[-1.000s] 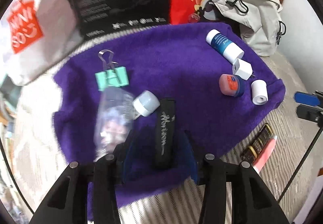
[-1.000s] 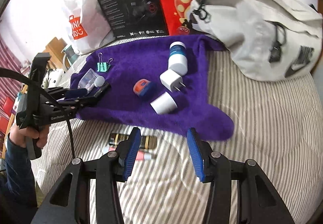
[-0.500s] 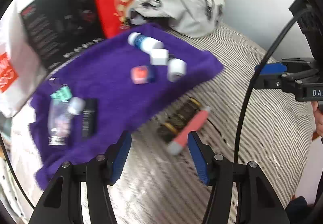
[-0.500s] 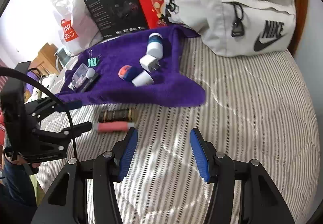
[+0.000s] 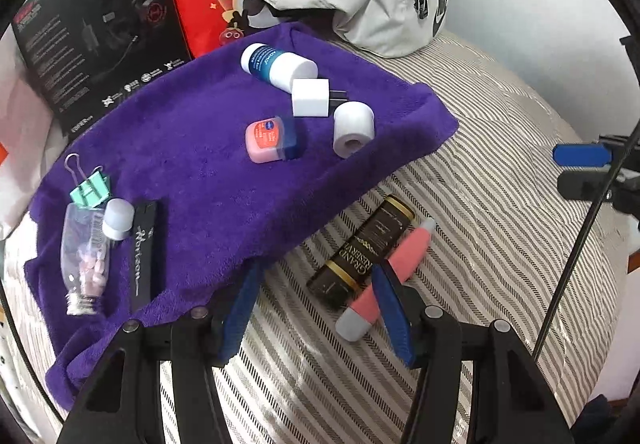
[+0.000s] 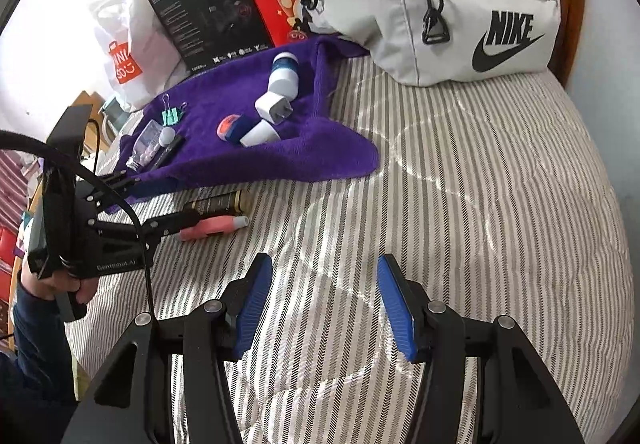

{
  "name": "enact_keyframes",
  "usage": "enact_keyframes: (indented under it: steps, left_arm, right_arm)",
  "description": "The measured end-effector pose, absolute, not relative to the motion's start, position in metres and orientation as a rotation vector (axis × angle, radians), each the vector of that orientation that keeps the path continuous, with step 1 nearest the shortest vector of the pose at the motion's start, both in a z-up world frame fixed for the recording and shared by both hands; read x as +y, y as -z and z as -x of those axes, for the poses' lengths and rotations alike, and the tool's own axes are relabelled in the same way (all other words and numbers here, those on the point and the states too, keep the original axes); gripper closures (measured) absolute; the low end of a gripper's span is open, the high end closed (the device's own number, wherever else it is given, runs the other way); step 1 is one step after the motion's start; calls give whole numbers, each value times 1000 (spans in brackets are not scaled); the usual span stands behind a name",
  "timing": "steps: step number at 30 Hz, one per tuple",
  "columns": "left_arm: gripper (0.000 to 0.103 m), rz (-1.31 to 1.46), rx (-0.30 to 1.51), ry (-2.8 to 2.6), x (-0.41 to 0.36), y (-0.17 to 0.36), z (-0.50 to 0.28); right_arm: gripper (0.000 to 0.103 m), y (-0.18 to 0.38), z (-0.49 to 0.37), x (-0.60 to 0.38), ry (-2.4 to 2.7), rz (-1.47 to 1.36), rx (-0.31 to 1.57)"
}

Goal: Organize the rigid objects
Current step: 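Grasp the pink tube with the left tool while the right tool moves toward the dark bottle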

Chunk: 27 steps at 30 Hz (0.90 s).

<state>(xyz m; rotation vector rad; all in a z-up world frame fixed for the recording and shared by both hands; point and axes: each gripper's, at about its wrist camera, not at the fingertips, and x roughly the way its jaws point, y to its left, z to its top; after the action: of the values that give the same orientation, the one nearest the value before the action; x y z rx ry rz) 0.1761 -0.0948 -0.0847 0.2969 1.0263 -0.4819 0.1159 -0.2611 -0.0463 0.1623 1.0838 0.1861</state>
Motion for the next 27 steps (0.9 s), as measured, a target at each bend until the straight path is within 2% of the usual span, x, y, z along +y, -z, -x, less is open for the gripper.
enact_keyframes:
  steps: [16, 27]
  left_arm:
    - [45, -207, 1092, 588, -85, 85, -184]
    - [48, -299, 1089, 604, -96, 88, -159]
  right_arm:
    - [48, 61, -116, -254, -217, -161, 1123]
    - [48, 67, -117, -256, -217, -168, 1138]
